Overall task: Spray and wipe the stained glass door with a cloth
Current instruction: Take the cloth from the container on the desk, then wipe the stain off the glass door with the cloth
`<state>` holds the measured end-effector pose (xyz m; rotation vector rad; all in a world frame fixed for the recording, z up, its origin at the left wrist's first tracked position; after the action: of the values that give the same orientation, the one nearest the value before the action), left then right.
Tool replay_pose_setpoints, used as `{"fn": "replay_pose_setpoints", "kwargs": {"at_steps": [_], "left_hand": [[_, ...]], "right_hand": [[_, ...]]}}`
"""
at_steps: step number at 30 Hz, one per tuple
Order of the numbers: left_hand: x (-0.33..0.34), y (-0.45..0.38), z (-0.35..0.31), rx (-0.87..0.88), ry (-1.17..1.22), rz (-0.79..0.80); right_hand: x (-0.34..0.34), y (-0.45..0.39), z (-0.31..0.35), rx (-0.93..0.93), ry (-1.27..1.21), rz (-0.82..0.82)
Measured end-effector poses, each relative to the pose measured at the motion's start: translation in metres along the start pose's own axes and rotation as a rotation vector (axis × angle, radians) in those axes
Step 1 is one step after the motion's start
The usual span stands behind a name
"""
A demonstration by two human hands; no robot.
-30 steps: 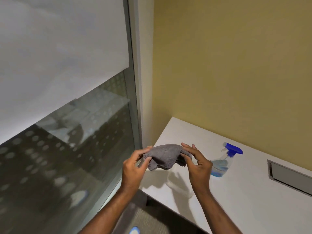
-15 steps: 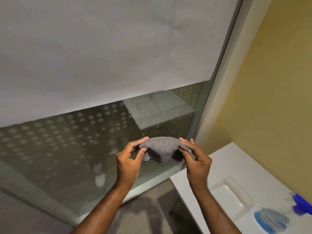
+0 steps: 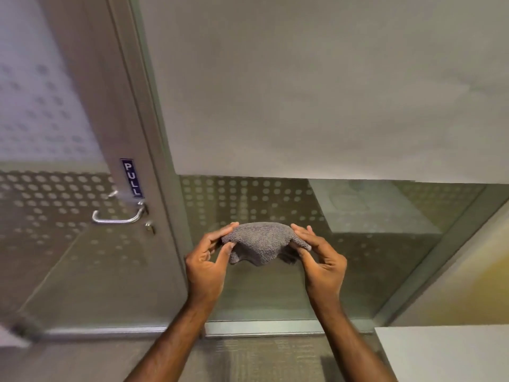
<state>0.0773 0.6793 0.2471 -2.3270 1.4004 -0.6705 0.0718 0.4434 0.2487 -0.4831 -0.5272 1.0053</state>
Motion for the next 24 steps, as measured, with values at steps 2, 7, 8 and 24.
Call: {"fn": "replay_pose_setpoints", "kwargs": {"at_steps": [2,7,8,24], "left_hand": [[-0.043,-0.014,-0.005,0.0,0.006,-0.033],[-0.148,-0.043,-0.018,0.013,0.009,-0.099],[-0.168,-0.048,-0.022,0.025,0.005,-0.104],[-0.39,-0.132,-0.078,0.196,-0.172,-0.291]], "right_hand": [[0.04,0.019,0.009,0.032,-0.043,0.033],[0.131,0.069,0.033,0.046,-0.113,0.087],[0.149,0.079,0.038,0.051,-0.126,0.097],[0.389,0.159,0.085,0.162,-0.366,0.279]]}}
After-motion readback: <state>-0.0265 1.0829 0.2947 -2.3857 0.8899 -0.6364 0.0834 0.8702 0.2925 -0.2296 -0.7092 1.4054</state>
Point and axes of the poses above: each hand's wrist, its own y-axis away from the middle knuckle, its own x-axis out of the palm, z = x × y, the point moved 6 cm from there along -y, towards the middle knuckle, and after that the axes turned 11 degrees about -z, right-handed, at the moved point
